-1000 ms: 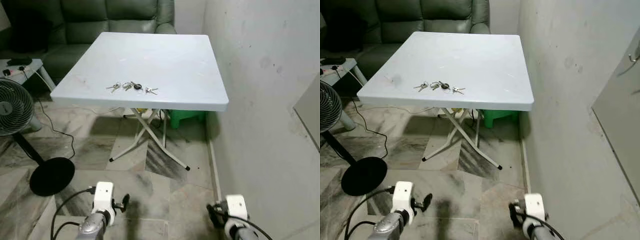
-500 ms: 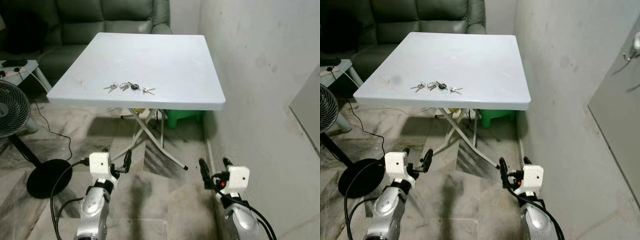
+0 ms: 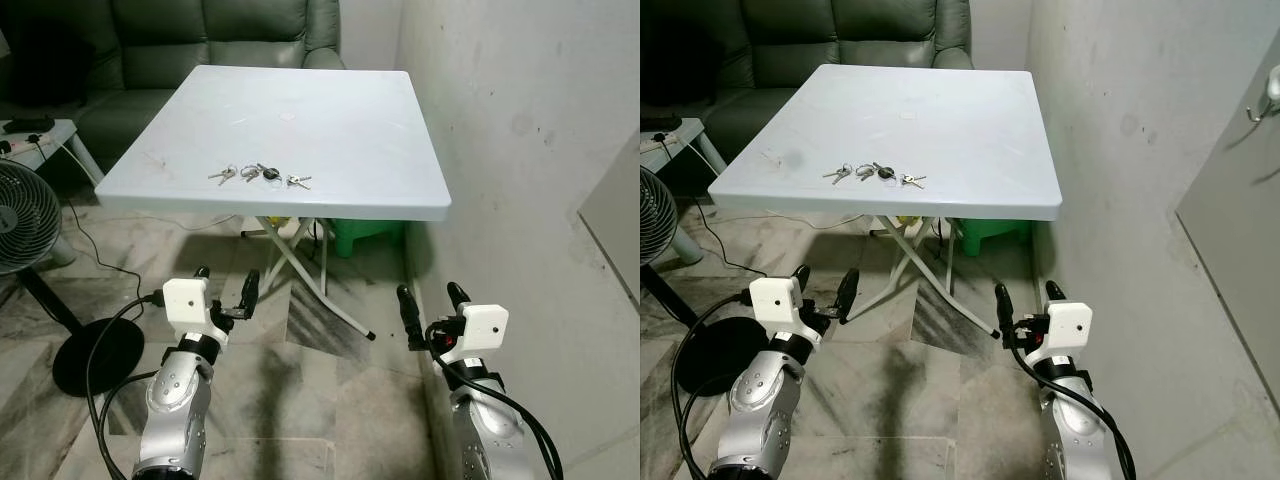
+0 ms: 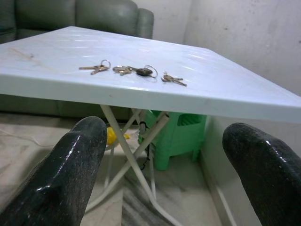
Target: Hang keys on a hook
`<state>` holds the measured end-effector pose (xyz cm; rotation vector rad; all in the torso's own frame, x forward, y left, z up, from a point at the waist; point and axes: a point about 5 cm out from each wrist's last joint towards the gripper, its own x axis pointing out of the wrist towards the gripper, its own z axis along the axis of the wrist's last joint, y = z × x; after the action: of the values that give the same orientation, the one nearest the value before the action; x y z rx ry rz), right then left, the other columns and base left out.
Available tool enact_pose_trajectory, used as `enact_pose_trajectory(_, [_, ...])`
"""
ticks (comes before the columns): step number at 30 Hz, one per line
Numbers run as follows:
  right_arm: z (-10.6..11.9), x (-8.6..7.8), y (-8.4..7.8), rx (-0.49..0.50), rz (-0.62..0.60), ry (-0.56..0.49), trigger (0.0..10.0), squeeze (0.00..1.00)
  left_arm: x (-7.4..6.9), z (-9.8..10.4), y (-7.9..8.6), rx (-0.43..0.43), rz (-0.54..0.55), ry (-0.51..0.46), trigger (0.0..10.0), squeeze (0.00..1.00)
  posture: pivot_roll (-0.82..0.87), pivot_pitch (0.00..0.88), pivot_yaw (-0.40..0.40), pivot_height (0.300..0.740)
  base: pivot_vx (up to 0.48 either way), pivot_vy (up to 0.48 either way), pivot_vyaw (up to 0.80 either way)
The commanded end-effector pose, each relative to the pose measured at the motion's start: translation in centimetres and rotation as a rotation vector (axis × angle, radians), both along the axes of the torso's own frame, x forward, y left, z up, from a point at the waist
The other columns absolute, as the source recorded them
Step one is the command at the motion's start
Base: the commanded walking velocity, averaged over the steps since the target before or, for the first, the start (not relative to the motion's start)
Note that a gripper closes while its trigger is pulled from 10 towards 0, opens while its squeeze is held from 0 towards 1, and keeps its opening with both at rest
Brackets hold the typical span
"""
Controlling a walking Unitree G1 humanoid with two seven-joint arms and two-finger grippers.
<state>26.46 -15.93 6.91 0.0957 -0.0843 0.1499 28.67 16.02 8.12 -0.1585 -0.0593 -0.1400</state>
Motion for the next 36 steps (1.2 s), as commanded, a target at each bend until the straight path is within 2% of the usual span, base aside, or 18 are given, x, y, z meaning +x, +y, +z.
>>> enact_pose_trajectory(1, [1.2,0.7,-0.4,-0.018,-0.009,-0.033,10.0,0.0,0.7,0.8,0.4,0.01,0.004,-0.009,10.0,0.0,-0.03,0.0,0.024,0.732,0.0,0.251,0.0])
enact_pose_trajectory(10, [2.3,1.5,-1.7,-0.046,-0.029,-0.047,10.0,0.0,2.0,2.0,1.3,0.024,0.016,-0.012,10.0,0.0,-0.03,0.0,0.024,0.732,0.0,0.084,0.0])
enact_pose_trajectory(16, [2.2,1.5,-1.3,-0.048,-0.019,-0.038,10.0,0.0,2.7,2.5,1.5,0.024,0.021,-0.017,10.0,0.0,-0.03,0.0,0.02,0.732,0.0,0.235,0.0])
enact_pose_trajectory(36, [2.1,1.3,-1.1,-0.053,-0.013,-0.027,10.0,0.0,2.9,2.6,0.9,0.026,0.003,-0.011,10.0,0.0,-0.03,0.0,0.011,0.732,0.0,0.346,0.0])
